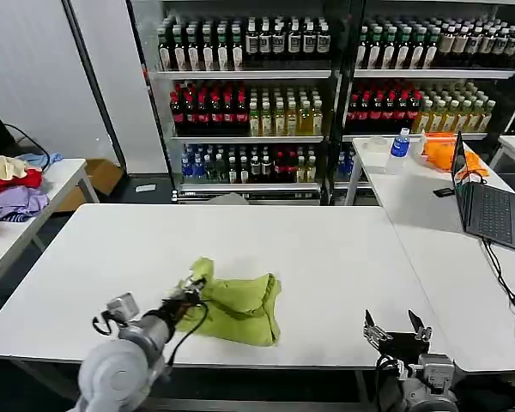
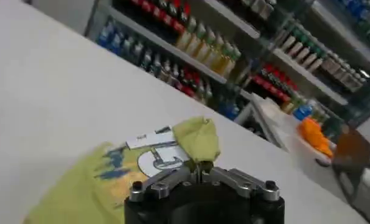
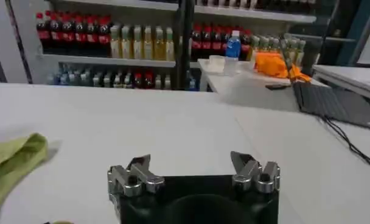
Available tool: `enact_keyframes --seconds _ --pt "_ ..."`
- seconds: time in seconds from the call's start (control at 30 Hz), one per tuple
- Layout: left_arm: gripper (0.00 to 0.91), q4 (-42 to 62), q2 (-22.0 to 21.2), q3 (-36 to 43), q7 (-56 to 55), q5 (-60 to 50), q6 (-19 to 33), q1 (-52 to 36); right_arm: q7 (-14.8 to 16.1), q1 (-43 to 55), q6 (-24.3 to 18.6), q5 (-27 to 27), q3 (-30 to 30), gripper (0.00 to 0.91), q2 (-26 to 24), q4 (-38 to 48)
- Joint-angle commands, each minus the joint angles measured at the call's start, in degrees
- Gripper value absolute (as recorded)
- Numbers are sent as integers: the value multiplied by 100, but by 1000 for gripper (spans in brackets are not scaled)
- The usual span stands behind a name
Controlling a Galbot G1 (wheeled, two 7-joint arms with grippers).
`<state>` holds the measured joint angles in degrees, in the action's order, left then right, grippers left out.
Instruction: Fold and organize the clothes.
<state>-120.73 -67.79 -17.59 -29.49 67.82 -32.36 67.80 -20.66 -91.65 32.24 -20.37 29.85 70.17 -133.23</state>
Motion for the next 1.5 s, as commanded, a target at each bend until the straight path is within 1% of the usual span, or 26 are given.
enact_keyframes --seconds 0.03,0.43,0.47,0.5,0.53,0.73,0.97,1.07,1.13,1.2,1.23,1.3,1.4,1.5 --pt "30 654 -711 774 -38 3 16 -323 5 16 -9 7 -5 907 29 20" --pt "30 1104 -838 1019 13 -246 43 -731 11 54 -12 -11 36 907 14 19" --pt "81 1120 -848 1034 29 -268 37 -727 10 56 -8 -11 46 907 21 2" --pt "433 1127 -860 1040 39 -271 11 -725 8 52 -7 -11 55 907 25 -8" --pt "907 1134 -875 1041 69 -271 -12 -724 8 45 -8 -9 68 907 33 -17" --pt "907 1047 -856 1039 533 -383 -8 -698 9 -20 -10 -8 149 907 65 -94" --pt "907 322 -591 771 819 -290 96 -405 1 -53 -5 -3 162 907 20 -155" --pt "907 40 -327 421 832 -432 96 -248 5 -62 -8 -4 169 907 10 -163" --pt "907 -103 69 179 893 -860 113 -84 6 -65 -8 -4 159 907 9 -166" --pt "907 -81 387 -170 912 -970 127 42 7 -61 -10 -1 142 907 10 -167" --pt "907 -40 461 -259 915 -953 99 65 7 -55 -8 0 126 907 11 -167" --pt "907 165 753 -588 975 -927 64 118 8 -44 -8 5 102 907 11 -161" --pt "907 515 976 -845 1093 -879 -67 129 9 -29 -8 8 72 907 9 -154" --pt "907 775 1080 -838 1190 -922 -72 149 8 -23 -7 8 71 907 8 -159"
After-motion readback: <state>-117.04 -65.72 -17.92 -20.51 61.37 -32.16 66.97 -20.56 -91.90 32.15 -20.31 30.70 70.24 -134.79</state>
